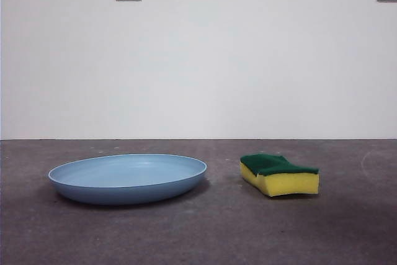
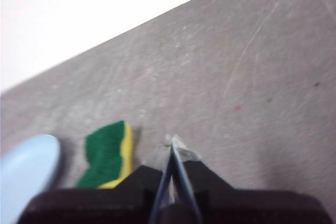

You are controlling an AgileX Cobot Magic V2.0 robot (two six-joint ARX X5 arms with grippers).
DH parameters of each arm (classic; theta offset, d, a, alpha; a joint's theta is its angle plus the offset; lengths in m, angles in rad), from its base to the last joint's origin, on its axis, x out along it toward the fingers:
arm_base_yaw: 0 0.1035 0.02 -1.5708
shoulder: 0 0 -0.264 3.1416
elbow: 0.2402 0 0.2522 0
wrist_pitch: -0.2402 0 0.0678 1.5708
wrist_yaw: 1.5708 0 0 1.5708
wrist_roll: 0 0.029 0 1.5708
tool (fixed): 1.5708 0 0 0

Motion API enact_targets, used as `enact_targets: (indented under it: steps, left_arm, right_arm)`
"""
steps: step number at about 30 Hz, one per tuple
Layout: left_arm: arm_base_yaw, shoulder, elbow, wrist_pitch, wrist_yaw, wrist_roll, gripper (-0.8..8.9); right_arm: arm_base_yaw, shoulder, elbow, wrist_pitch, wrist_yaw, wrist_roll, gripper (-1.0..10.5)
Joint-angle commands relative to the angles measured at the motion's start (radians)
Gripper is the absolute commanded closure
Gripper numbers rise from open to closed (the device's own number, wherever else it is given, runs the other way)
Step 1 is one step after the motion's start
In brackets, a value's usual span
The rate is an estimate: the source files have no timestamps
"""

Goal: Pick up the plate,pick up the cloth,clean the plate with the cloth

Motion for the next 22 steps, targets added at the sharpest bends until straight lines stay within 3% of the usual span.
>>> enact_targets:
  steps: [1, 7, 16, 22]
  left_arm:
    - [0.003, -0.002, 0.056, 0.004, 0.018, -0.027, 8.19]
    - [0.003, 0.091, 0.212, -0.037, 0.017, -0.026, 8.19]
    - [0.003, 0.437, 0.464, -0.177, 0.069, -0.014, 8.19]
    - [0.003, 0.710, 0.601, -0.267, 0.209, 0.033, 8.18]
  right_arm:
    - [0.001, 0.020, 0.050, -0.008, -0.011, 0.110, 9.6]
    - [0.001, 0.182, 0.201, -0.090, -0.020, 0.105, 9.6]
    - [0.001, 0.528, 0.499, -0.149, -0.163, -0.067, 9.6]
    - [0.001, 0.736, 0.673, -0.254, -0.167, -0.216, 9.5]
